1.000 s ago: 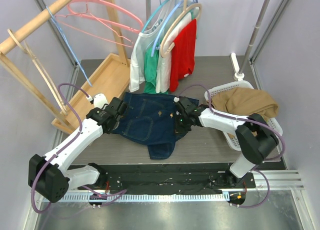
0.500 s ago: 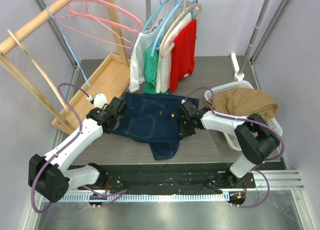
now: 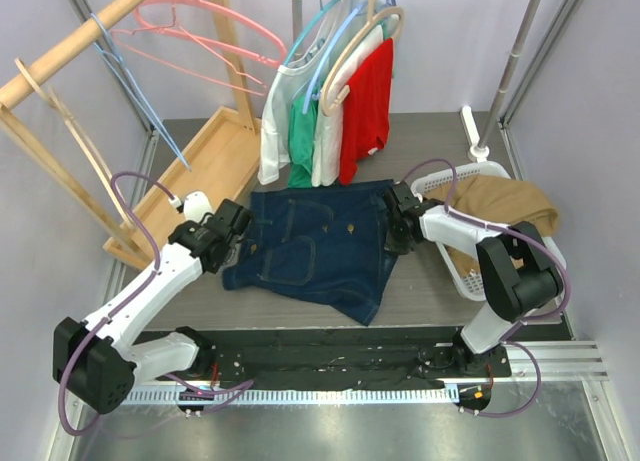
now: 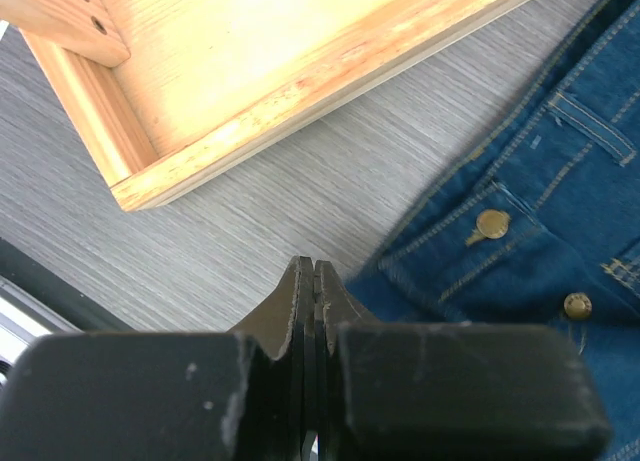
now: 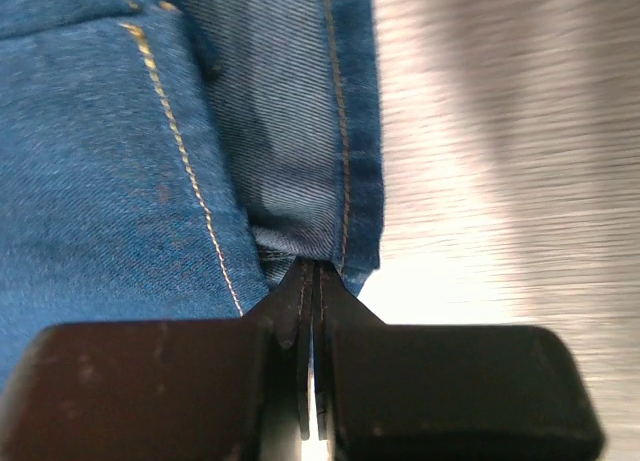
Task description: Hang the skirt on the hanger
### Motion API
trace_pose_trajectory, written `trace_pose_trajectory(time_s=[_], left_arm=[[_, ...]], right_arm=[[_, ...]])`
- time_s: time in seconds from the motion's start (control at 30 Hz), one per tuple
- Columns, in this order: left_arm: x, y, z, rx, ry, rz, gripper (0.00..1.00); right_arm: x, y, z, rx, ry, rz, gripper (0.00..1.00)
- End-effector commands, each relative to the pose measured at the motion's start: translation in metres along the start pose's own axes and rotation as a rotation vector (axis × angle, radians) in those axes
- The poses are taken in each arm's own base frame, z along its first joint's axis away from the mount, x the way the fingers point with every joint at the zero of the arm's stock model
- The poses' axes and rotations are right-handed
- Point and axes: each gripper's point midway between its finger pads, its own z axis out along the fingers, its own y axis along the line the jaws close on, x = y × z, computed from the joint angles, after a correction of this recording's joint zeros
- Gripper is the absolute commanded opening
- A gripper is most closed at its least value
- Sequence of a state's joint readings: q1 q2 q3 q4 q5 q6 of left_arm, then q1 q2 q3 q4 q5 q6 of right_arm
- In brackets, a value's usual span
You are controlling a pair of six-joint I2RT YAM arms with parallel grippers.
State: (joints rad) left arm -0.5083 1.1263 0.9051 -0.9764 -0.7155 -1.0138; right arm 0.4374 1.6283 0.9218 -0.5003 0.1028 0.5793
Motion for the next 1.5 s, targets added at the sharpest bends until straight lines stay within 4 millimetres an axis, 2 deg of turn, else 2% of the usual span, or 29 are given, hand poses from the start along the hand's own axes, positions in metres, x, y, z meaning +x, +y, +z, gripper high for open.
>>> trace_pose_trajectory(time_s=[0.0, 0.1, 0.17, 0.27, 0.37, 0.47, 0.5, 0.57, 0.63, 0.7, 0.73, 0.8, 0.83, 0.9, 0.97, 1.03, 1.13, 1.2, 1.27, 1.37, 1.4, 1.47], left_arm=[[-0.003, 0.009, 0.000, -0.009, -0.031, -0.013, 0.00], [0.007, 0.005, 0.003, 0.011, 0.000, -0.010, 0.00], [0.012, 0.004, 0.005, 0.017, 0.014, -0.007, 0.00], [0.018, -0.003, 0.008, 0.046, 0.037, 0.003, 0.00], [0.024, -0.010, 0.009, 0.074, 0.058, 0.011, 0.00], [0.028, -0.018, 0.011, 0.104, 0.077, 0.015, 0.00], [0.029, -0.020, 0.011, 0.113, 0.081, 0.013, 0.04], [0.034, -0.025, 0.013, 0.127, 0.099, 0.021, 0.05], [0.037, -0.028, 0.015, 0.137, 0.110, 0.027, 0.08], [0.041, -0.032, 0.018, 0.141, 0.127, 0.032, 0.09], [0.043, -0.033, 0.019, 0.140, 0.131, 0.037, 0.09], [0.045, -0.036, 0.022, 0.140, 0.139, 0.042, 0.11], [0.046, -0.037, 0.023, 0.140, 0.141, 0.046, 0.11], [0.048, -0.040, 0.025, 0.141, 0.150, 0.052, 0.13], [0.049, -0.044, 0.026, 0.149, 0.155, 0.055, 0.14], [0.052, -0.052, 0.028, 0.170, 0.171, 0.063, 0.19], [0.055, -0.063, 0.029, 0.209, 0.189, 0.081, 0.32], [0.057, -0.070, 0.030, 0.226, 0.203, 0.092, 0.41], [0.057, -0.077, 0.031, 0.244, 0.208, 0.099, 0.44], [0.053, -0.083, 0.033, 0.248, 0.200, 0.109, 0.47], [0.050, -0.085, 0.033, 0.250, 0.196, 0.110, 0.48], [0.048, -0.089, 0.033, 0.251, 0.191, 0.116, 0.49]], right_arm=[[-0.021, -0.032, -0.011, 0.160, -0.059, -0.036, 0.01], [-0.027, -0.003, -0.034, 0.041, -0.088, -0.077, 0.01], [-0.021, 0.023, -0.051, -0.029, -0.098, -0.137, 0.04], [-0.004, 0.050, -0.069, -0.092, -0.095, -0.192, 0.05], [0.017, 0.070, -0.075, -0.139, -0.070, -0.228, 0.08], [0.041, 0.085, -0.069, -0.188, -0.009, -0.265, 0.10], [0.051, 0.088, -0.068, -0.207, 0.024, -0.279, 0.11], [0.073, 0.080, -0.056, -0.180, 0.096, -0.297, 0.12], [0.095, 0.073, -0.054, -0.180, 0.167, -0.309, 0.13], [0.116, 0.050, -0.051, -0.126, 0.228, -0.308, 0.13], [0.120, 0.038, -0.051, -0.090, 0.234, -0.309, 0.13], [0.132, 0.002, -0.054, 0.037, 0.261, -0.294, 0.09], [0.128, -0.019, -0.053, 0.132, 0.234, -0.290, 0.01], [0.126, -0.043, -0.057, 0.236, 0.229, -0.261, 0.01], [0.114, -0.054, -0.056, 0.291, 0.188, -0.219, 0.01], [0.101, -0.055, -0.058, 0.298, 0.157, -0.160, 0.01], [0.068, -0.035, -0.066, 0.261, 0.058, -0.139, 0.01], [0.041, -0.002, -0.074, 0.159, -0.003, -0.145, 0.01], [0.020, 0.029, -0.087, 0.055, -0.059, -0.203, 0.05], [0.008, 0.079, -0.095, -0.117, -0.080, -0.258, 0.15], [0.015, 0.091, -0.096, -0.175, -0.044, -0.270, 0.19], [0.025, 0.102, -0.080, -0.198, 0.000, -0.285, 0.23]])
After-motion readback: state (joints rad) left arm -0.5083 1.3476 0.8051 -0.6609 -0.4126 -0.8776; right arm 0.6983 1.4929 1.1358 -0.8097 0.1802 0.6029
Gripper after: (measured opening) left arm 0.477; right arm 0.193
